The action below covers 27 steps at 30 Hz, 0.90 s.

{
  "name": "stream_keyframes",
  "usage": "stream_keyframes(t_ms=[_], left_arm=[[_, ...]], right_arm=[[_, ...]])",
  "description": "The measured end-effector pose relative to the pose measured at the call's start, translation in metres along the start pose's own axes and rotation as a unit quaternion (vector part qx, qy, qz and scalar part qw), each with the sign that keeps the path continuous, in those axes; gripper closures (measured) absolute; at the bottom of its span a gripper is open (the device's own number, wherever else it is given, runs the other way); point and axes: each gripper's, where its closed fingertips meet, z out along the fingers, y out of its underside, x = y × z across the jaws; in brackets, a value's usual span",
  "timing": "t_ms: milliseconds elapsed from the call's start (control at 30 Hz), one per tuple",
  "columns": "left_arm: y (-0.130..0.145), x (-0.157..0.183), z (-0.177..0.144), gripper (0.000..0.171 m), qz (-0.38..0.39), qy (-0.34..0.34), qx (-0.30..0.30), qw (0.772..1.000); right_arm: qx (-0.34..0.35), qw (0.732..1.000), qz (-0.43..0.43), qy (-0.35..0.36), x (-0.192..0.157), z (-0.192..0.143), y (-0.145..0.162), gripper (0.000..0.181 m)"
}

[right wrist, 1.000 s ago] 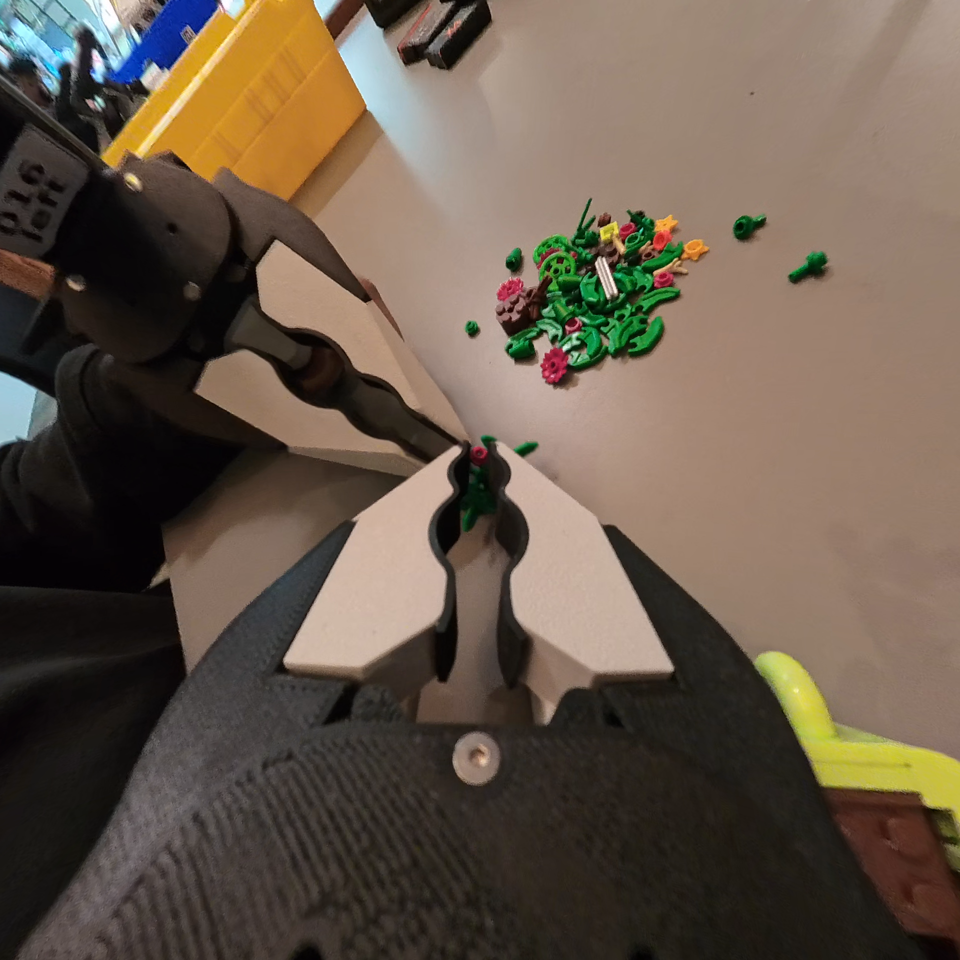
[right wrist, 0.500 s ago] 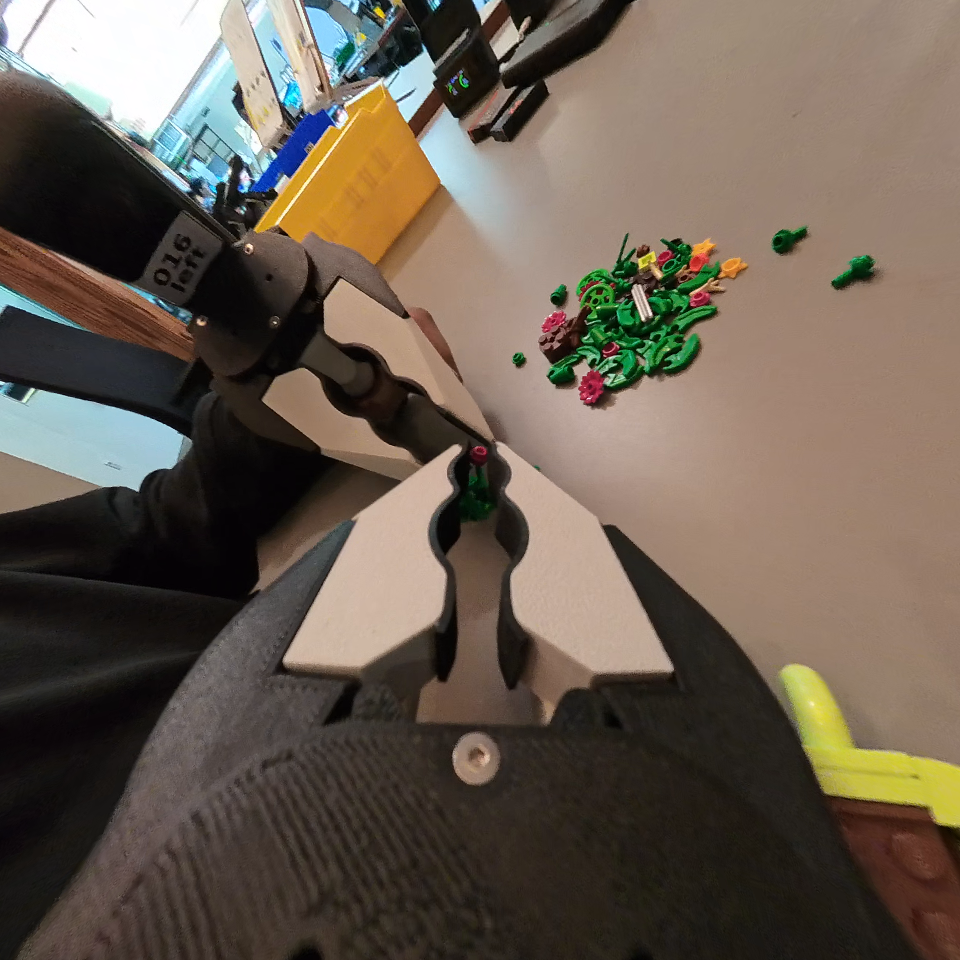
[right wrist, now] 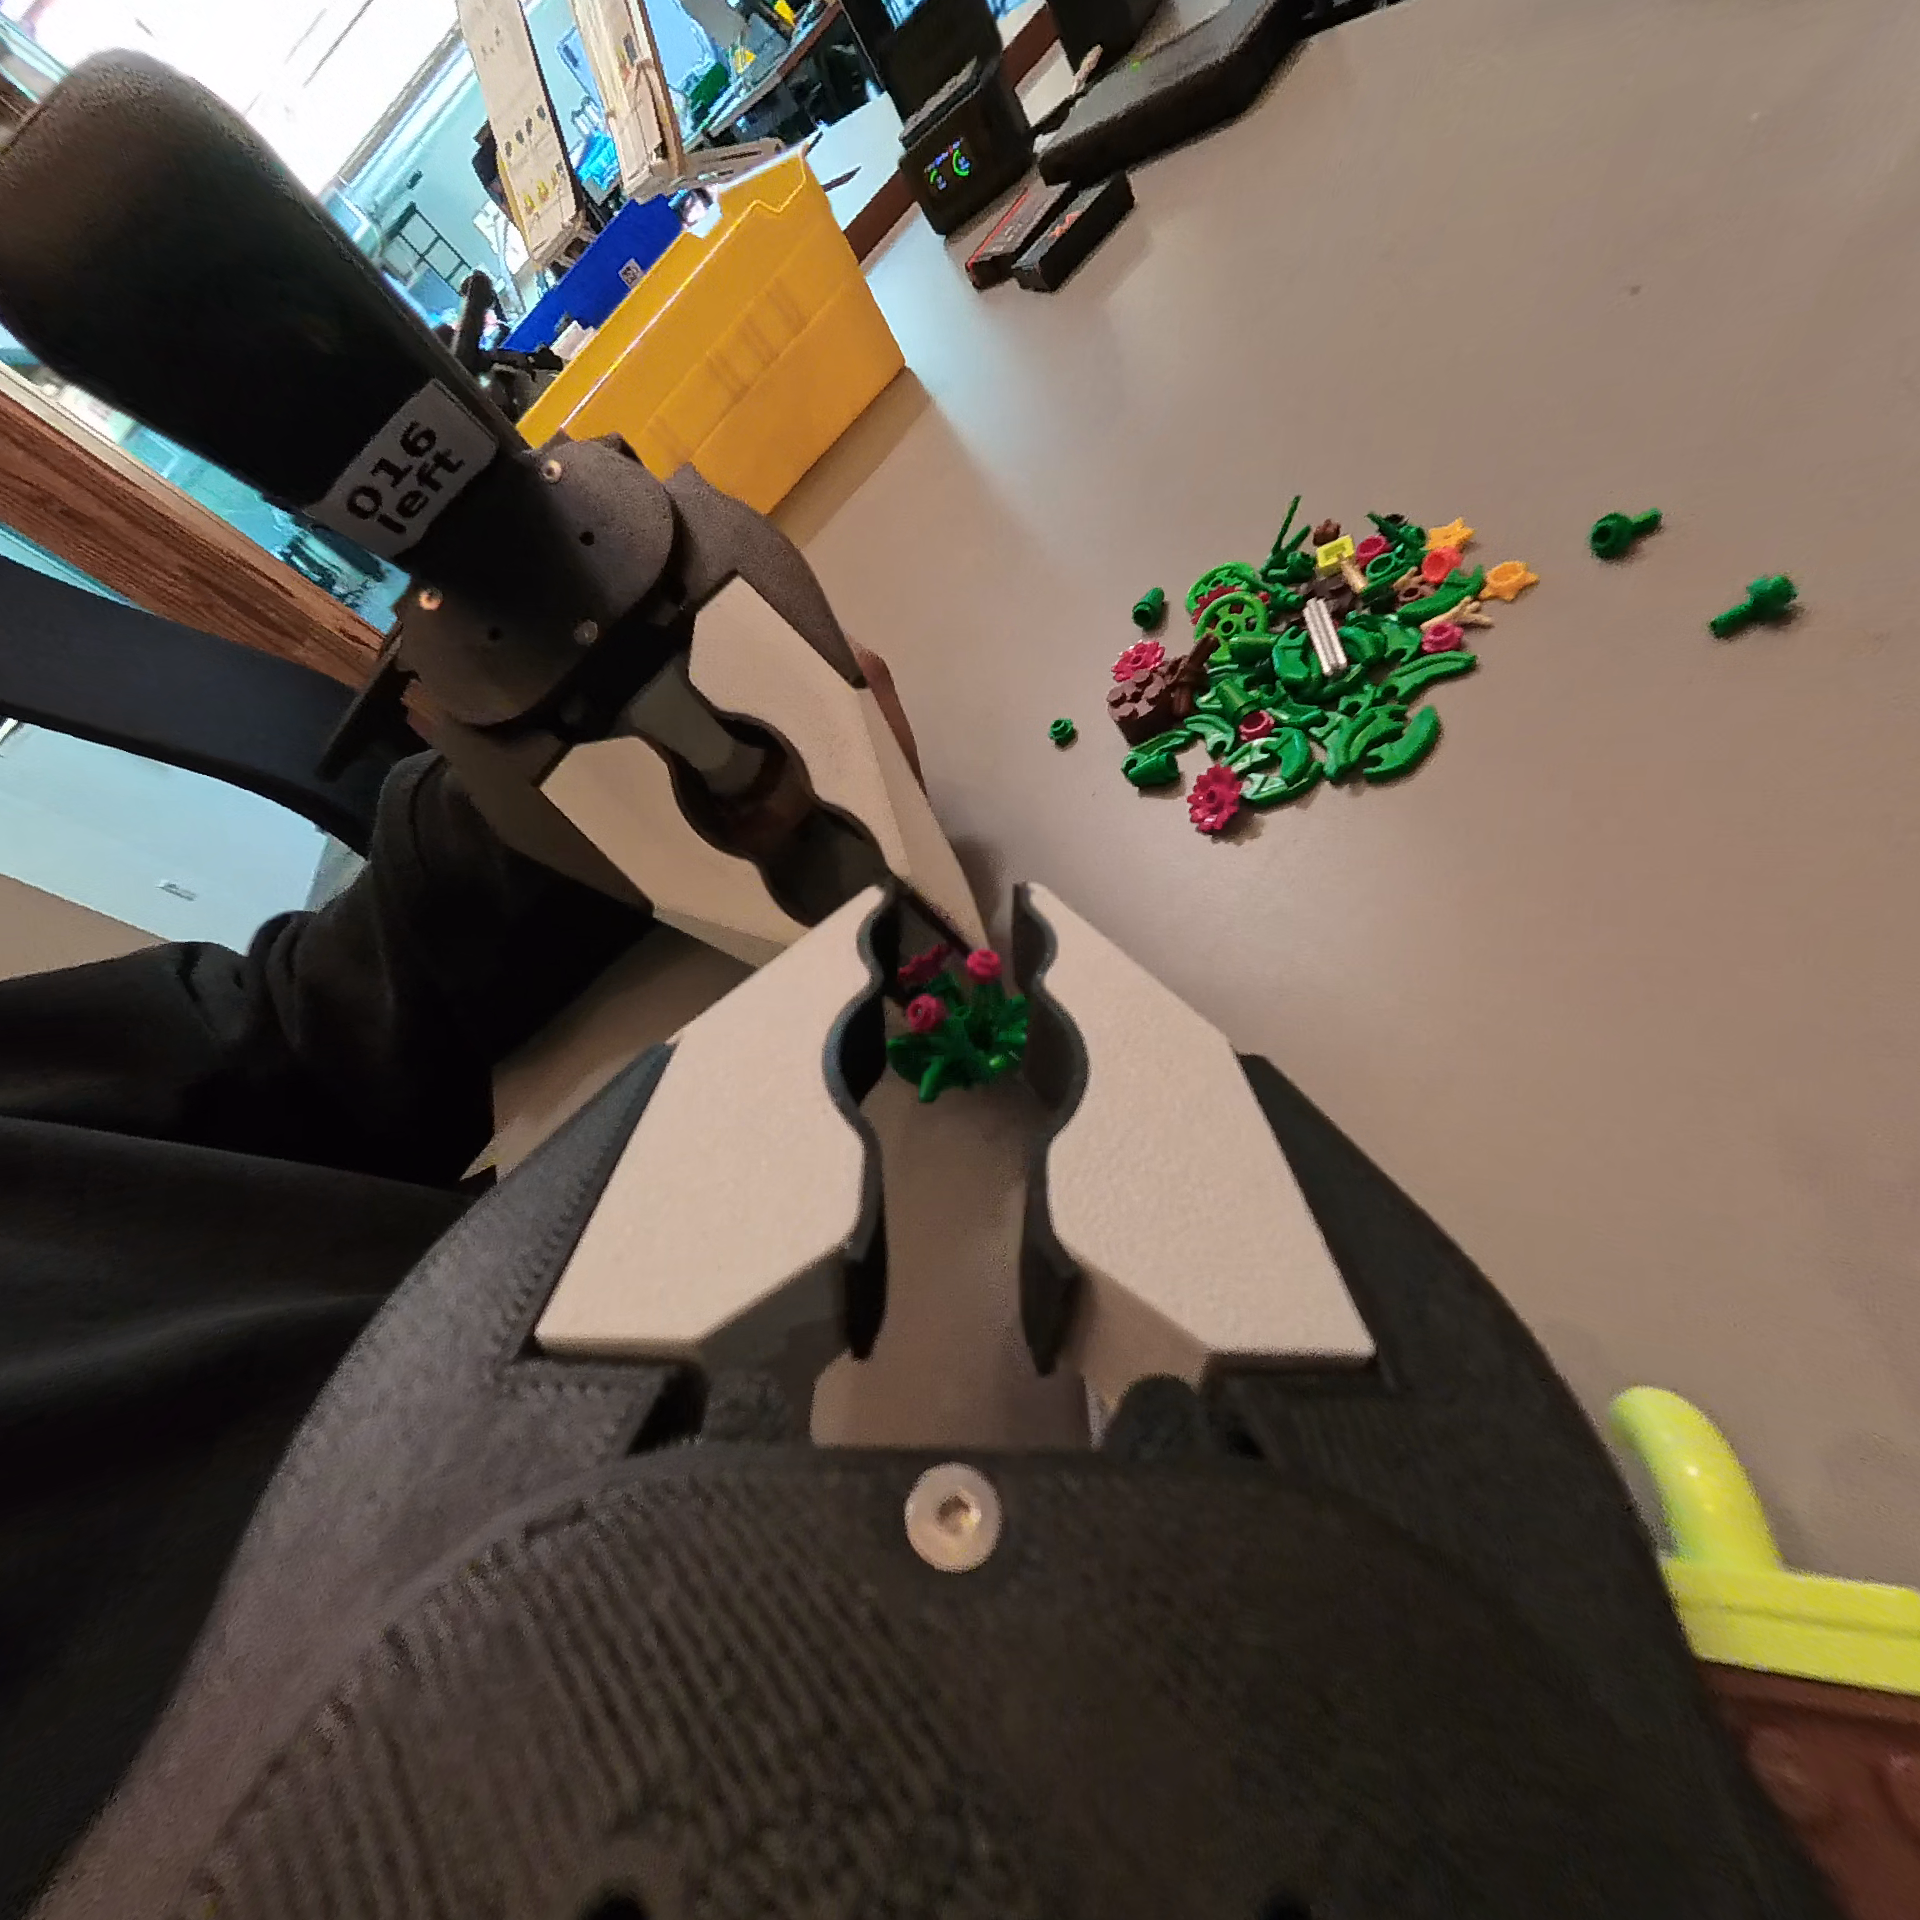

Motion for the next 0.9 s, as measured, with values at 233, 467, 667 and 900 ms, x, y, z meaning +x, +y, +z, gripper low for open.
stream_keyframes(t_ms=[233, 467, 667, 900], left_arm=[[0.013, -0.005, 0.002, 0.161, 0.013, -0.022, -0.039, 0.999], [0.016, -0.013, -0.001, 0.161, 0.013, -0.039, -0.043, 0.998], [0.016, -0.015, -0.001, 0.161, 0.019, -0.047, -0.045, 0.998], [0.012, -0.02, -0.002, 0.161, 0.039, -0.069, -0.036, 0.996]], right_arm=[[0.007, 0.997, -0.054, 0.049, 0.007, -0.005, -0.004, 0.163], [-0.055, 0.965, -0.23, 0.11, 0.002, 0.003, 0.011, 0.172], [-0.094, 0.912, -0.364, 0.167, 0.0, 0.009, 0.019, 0.176], [-0.12, 0.91, -0.363, 0.162, 0.003, 0.013, 0.029, 0.166]])
